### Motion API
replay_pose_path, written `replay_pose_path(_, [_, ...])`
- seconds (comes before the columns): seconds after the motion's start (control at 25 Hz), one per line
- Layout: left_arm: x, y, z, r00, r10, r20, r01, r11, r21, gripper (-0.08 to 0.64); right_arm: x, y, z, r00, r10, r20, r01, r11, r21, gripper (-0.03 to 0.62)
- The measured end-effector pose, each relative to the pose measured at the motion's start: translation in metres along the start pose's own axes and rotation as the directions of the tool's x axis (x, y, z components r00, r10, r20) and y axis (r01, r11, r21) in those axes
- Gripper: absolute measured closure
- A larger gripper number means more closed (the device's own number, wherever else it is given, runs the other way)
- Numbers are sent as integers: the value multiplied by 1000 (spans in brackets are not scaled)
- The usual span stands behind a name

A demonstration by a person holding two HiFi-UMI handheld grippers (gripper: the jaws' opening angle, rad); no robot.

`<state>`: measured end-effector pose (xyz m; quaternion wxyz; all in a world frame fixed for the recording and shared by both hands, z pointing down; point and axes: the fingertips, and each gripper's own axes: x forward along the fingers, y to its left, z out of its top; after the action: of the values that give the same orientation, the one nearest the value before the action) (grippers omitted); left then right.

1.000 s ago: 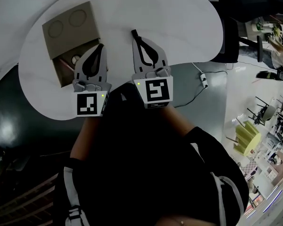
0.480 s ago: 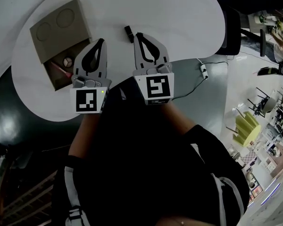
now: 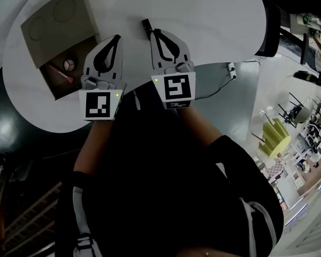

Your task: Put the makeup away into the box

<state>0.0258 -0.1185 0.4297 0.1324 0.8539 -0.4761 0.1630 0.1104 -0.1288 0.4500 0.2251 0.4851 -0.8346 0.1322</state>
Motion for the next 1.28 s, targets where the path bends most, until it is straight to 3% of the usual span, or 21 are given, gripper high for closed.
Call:
replay_pose_path(0.16, [8, 2, -15, 1000, -2, -25, 1, 1000, -27, 554, 11, 2, -24, 999, 22, -45, -21, 1000, 22, 561])
replay_pose_path(0.44, [13, 5, -26, 999, -4, -49, 2, 999, -47, 554, 29, 9, -52, 985, 74, -155, -65, 996, 59, 434])
replay_pose_path(0.8, [6, 14, -30, 999, 10, -53, -14, 997, -71, 554, 43, 10, -79, 958, 56, -283, -43, 998, 53, 446])
replay_pose_path(0.84, [4, 14, -30, 999, 11, -52, -15, 998, -68, 554, 43, 9, -80, 957, 46, -286, -33, 998, 50, 476])
replay_pose_path(1.28, [-21, 18, -21, 1000, 22, -5, -22, 998, -65, 554, 31, 19, -57, 973, 16, -232, 3, 997, 83, 480])
